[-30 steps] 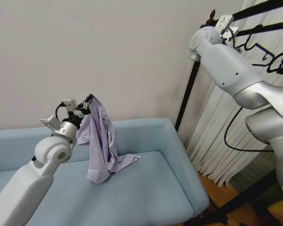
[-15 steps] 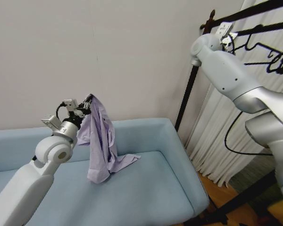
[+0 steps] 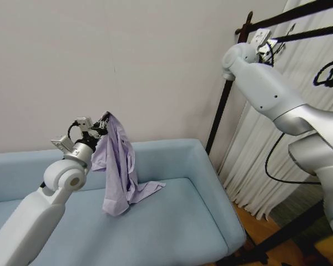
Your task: Pick up the clothes from the sofa and hang them on the clothes hanger.
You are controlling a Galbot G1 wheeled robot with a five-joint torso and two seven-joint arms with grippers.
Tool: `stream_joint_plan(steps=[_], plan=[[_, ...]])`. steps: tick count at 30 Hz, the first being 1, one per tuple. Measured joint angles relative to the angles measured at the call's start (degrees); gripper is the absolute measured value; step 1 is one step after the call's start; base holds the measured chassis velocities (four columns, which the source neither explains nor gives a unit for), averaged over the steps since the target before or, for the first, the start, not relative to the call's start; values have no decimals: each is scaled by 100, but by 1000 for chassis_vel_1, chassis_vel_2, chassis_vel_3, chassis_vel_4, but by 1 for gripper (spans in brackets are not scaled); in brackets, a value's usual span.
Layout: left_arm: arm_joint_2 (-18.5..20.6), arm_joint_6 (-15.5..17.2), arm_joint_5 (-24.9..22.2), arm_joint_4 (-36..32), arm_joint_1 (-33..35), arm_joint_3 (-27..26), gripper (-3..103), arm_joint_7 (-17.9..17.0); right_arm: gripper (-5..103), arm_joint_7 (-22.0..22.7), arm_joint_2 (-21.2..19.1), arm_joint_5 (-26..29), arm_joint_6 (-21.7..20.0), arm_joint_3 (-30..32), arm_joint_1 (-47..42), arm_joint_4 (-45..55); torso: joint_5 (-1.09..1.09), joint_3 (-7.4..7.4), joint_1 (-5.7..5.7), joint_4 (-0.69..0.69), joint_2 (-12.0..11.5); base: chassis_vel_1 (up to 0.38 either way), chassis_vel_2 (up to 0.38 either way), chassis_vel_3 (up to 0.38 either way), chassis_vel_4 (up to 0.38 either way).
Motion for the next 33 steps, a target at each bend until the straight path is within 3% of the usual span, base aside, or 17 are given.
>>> stream_joint_plan(steps=[29,33], plan=[[10,-61,120,2,365,-195,0,17,2,314,-352,-424,215,57,-1100,1666,0,0,0,0,0,0,0,0,0],[67,-92,129,-11,442,-255,0,-9,2,159,-819,-280,195,-24,-1442,2727,-1,0,0,2,0,0,0,0,0]])
